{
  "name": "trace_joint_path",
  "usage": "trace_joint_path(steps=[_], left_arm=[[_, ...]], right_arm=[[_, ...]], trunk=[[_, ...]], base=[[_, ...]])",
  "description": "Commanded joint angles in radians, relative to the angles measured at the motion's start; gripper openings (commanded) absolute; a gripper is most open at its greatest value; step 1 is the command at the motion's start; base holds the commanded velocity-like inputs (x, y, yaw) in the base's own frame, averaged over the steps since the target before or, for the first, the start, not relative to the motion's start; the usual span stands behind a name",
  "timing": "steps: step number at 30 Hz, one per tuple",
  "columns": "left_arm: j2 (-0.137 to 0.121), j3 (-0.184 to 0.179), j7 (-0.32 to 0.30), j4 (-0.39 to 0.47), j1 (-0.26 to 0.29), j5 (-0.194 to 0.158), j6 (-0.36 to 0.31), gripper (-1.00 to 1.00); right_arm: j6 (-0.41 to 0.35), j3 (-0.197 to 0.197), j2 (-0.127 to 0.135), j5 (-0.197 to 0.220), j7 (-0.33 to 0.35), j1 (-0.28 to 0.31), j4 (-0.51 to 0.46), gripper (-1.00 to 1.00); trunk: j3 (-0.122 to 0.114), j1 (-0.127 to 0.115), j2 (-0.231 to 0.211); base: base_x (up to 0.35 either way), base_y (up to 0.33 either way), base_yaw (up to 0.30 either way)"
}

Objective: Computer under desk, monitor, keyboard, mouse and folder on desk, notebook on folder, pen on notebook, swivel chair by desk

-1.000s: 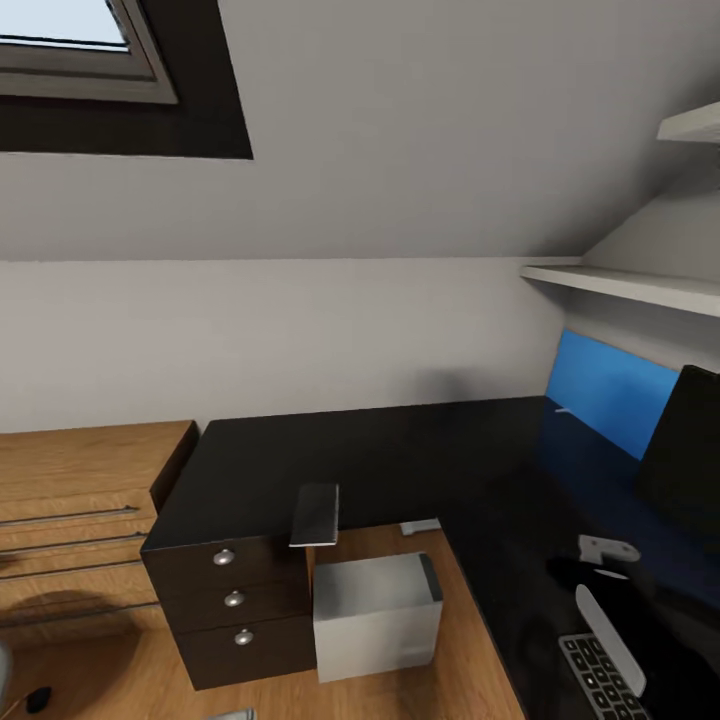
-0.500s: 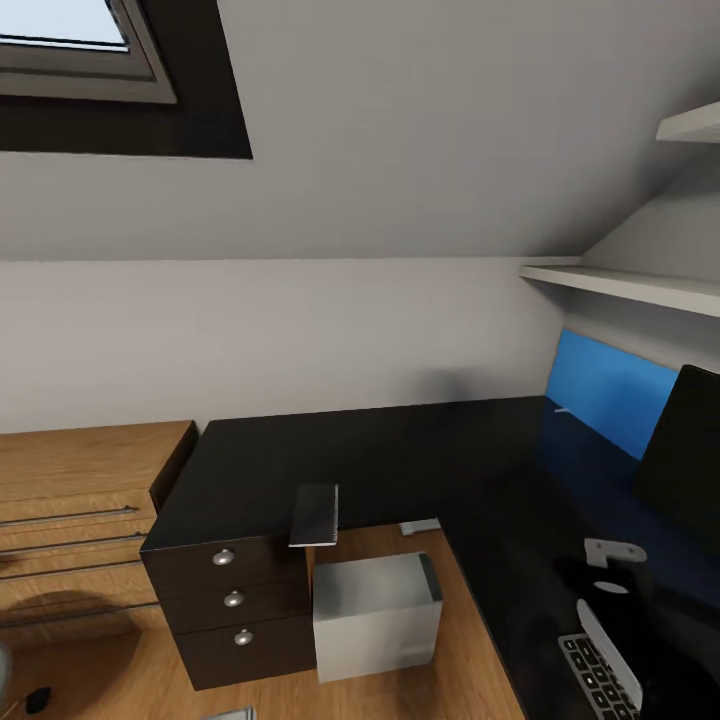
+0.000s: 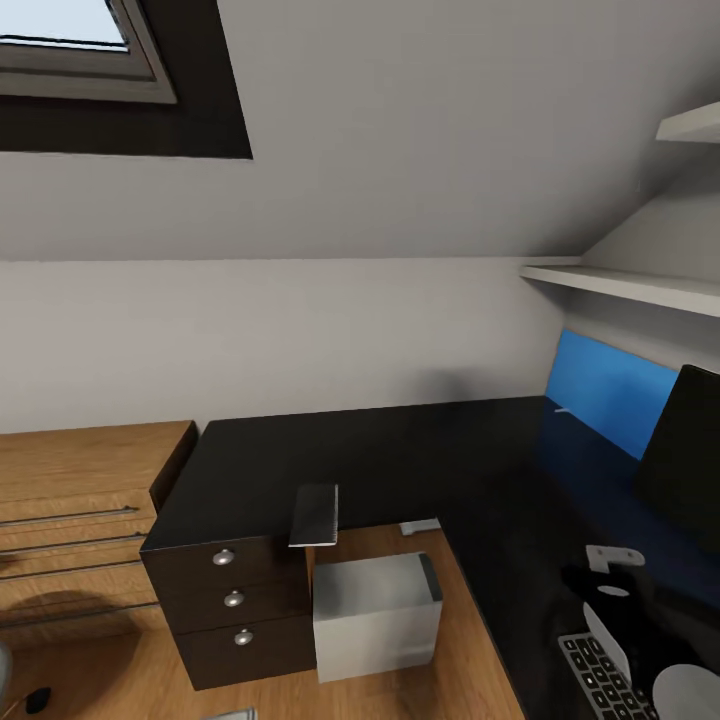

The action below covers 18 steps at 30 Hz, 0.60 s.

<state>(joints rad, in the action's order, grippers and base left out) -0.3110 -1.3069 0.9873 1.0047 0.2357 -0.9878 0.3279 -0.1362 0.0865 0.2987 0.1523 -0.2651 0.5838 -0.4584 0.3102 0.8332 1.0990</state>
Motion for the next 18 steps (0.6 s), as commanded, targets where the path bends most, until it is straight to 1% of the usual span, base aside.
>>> trace_joint_path(steps=[1, 3, 7, 11, 12, 18], left_arm=[[-0.001, -0.005, 0.004, 0.002, 0.002, -0.006, 0.005, 1.00], [-0.002, -0.005, 0.003, 0.002, 0.002, -0.006, 0.005, 1.00], [-0.002, -0.006, 0.002, 0.002, 0.002, -0.006, 0.006, 1.00], [-0.001, -0.006, 0.003, 0.002, 0.002, -0.006, 0.005, 1.00], [-0.001, -0.006, 0.003, 0.002, 0.002, -0.006, 0.005, 1.00], [-0.001, -0.006, 0.004, 0.002, 0.002, -0.007, 0.005, 1.00]], right_arm=[[0.001, 0.009, 0.001, 0.011, -0.005, 0.006, 0.009, -1.00], [0.004, 0.009, 0.001, 0.007, 0.000, 0.012, 0.022, -1.00], [-0.011, 0.009, 0.000, 0.006, 0.002, 0.015, 0.029, -1.00], [-0.054, 0.009, 0.000, 0.007, 0.003, 0.016, 0.030, -1.00], [-0.082, 0.009, 0.000, 0.007, 0.003, 0.016, 0.029, -1.00], [-0.147, 0.009, -0.002, 0.007, 0.003, 0.016, 0.028, -1.00]], trunk=[[0.001, 0.000, 0.001], [0.001, 0.000, 0.001], [0.001, 0.000, 0.001], [0.001, 0.000, 0.001], [0.001, 0.000, 0.001], [0.001, 0.000, 0.001]], base=[[0.006, 0.000, 0.000], [0.099, 0.000, 0.000], [0.234, 0.000, 0.000], [0.103, 0.000, 0.000], [0.025, 0.000, 0.000], [0.008, 0.000, 0.000]])
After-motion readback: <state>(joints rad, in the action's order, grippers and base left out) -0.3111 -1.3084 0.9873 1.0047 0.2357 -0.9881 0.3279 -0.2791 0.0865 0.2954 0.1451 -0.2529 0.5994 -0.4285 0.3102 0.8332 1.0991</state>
